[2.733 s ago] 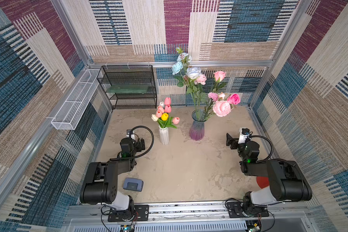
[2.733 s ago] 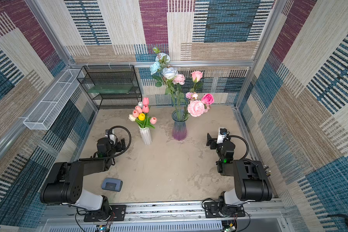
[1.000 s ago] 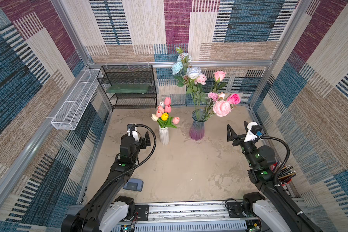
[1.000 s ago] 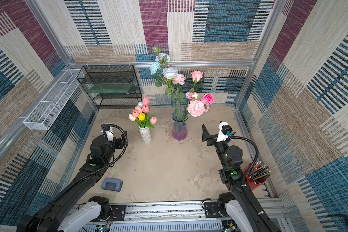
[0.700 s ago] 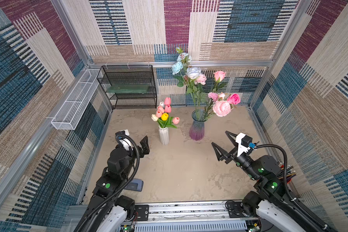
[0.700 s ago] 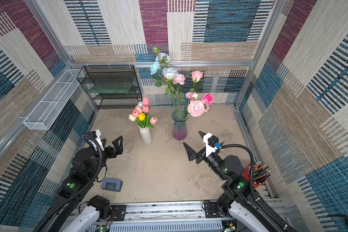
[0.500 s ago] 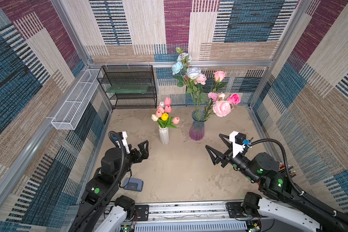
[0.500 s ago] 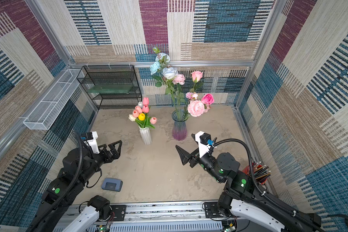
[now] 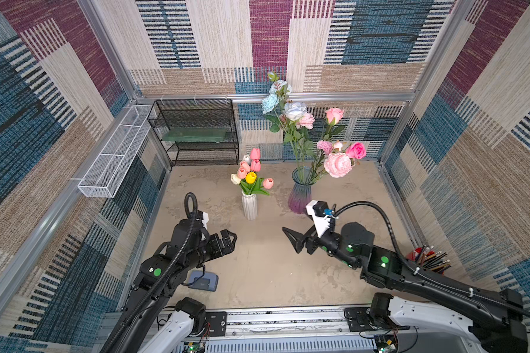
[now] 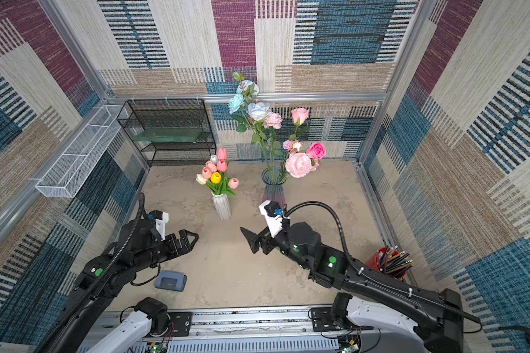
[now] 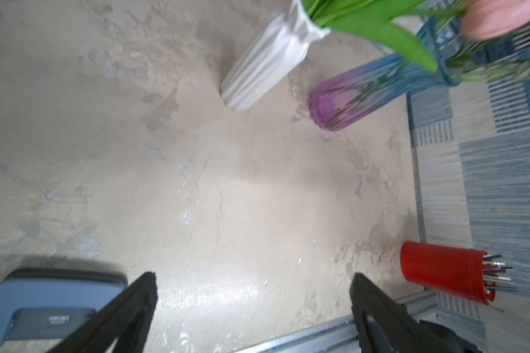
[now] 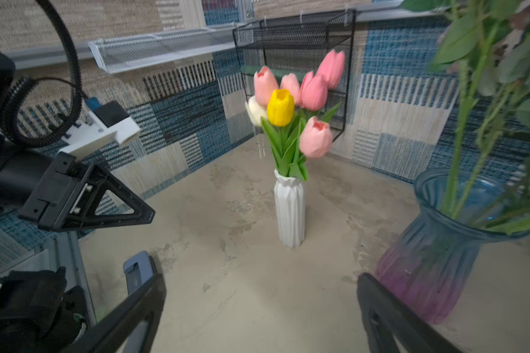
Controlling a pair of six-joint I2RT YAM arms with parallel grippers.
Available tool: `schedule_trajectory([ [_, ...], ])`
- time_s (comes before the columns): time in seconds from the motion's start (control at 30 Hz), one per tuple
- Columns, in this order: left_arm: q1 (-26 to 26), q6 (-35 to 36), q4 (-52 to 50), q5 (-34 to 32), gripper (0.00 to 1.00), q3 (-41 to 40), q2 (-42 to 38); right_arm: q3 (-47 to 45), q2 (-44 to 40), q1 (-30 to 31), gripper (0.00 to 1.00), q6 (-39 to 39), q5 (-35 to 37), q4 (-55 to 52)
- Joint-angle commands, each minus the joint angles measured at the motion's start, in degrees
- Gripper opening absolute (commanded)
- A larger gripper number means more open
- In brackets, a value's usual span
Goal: Pick out pink flowers from the vase
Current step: Pick up the flower from the vase.
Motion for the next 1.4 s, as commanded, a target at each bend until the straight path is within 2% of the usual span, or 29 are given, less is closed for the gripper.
schedule_trajectory([
  [0.0, -0.1, 4.6, -2.0, 3.2, 1.0, 1.8, 1.5, -3.3, 4.2, 0.1, 0.9, -3.1, -1.2, 17.5],
  [0.1, -0.8, 8.6, -3.5, 1.1, 1.0, 4.6, 2.2, -2.8, 9.8, -3.2, 0.87, -0.5, -4.1, 24.3],
  [0.27, -1.5, 13.8, -4.1, -3.1, 0.99, 6.0, 1.3, -1.4, 19.2, -7.9, 0.76, 3.4, -9.5, 32.9],
  [0.4, -2.1, 15.2, -2.9, -4.7, 0.99, 3.3, -0.6, -0.4, 26.1, -8.8, 0.63, 2.3, -10.9, 38.7],
  [0.57, -3.4, 15.4, -1.2, -4.9, 0.99, 1.0, -2.4, -2.8, 31.8, -9.2, 0.59, 1.1, -12.3, 49.0],
  [0.63, -3.5, 15.2, -0.8, -5.6, 0.99, 0.5, -2.4, -3.2, 34.4, -9.8, 0.54, 0.8, -13.4, 52.8],
  [0.83, -3.8, 14.9, -0.1, -5.3, 0.99, 0.2, -2.5, -2.0, 40.4, -11.4, 0.53, 1.6, -15.0, 60.8],
  [1.1, -4.0, 14.8, 0.2, -5.8, 0.99, -0.1, -2.6, 1.6, 47.7, -13.7, 0.61, 1.0, -17.0, 69.9],
  [1.37, -4.1, 14.7, 0.6, -6.2, 0.98, -0.4, -2.7, 7.9, 51.8, -16.4, 0.57, 2.1, -19.5, 71.3],
])
